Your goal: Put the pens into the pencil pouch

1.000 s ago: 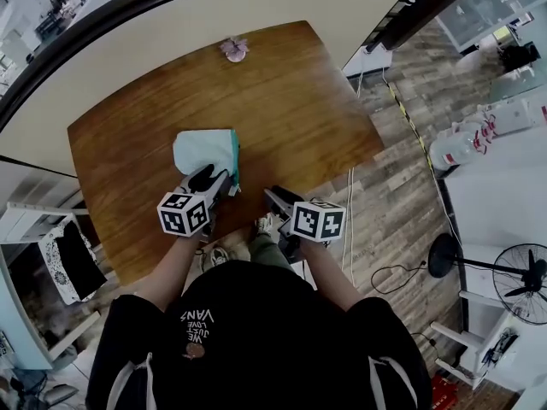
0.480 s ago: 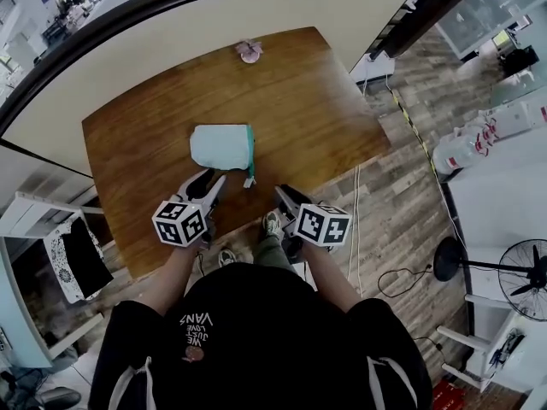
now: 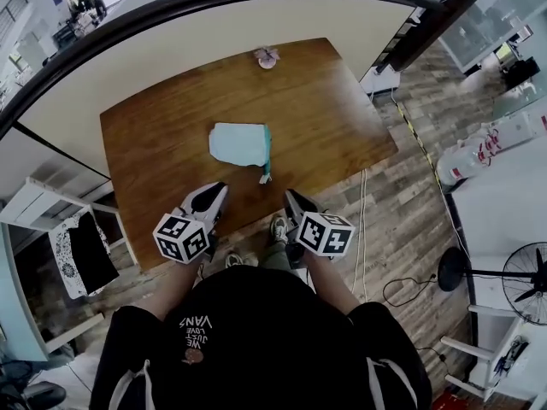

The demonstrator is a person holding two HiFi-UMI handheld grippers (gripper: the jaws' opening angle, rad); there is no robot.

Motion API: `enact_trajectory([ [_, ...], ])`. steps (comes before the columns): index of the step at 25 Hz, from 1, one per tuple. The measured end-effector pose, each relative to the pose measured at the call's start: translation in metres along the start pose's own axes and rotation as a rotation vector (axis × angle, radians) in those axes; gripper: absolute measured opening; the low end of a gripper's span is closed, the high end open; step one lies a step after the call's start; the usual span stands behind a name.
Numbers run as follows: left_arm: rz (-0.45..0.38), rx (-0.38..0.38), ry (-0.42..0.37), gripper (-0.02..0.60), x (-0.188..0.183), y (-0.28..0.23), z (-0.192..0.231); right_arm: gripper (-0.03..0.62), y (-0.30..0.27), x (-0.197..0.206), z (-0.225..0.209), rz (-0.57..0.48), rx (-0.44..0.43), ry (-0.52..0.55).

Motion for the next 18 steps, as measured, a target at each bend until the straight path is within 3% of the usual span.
enact_trajectory([
  [8,0.010,0.000,-0.063,0.012,0.003,0.033,-0.011,0.014,0.005,0.017,0.029,-0.016,-0.028,0.060],
  [18,0.053,-0.029,-0.050,0.011,0.017,0.063,-0.013,0.012,0.004,0.036,0.047,0.024,-0.053,0.107],
])
Point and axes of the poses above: the fingertips, and each gripper's own axes: y backward along the fingers, z to its left, x out of its underside, the point moved 5 cm from there along y, backward along the fingers
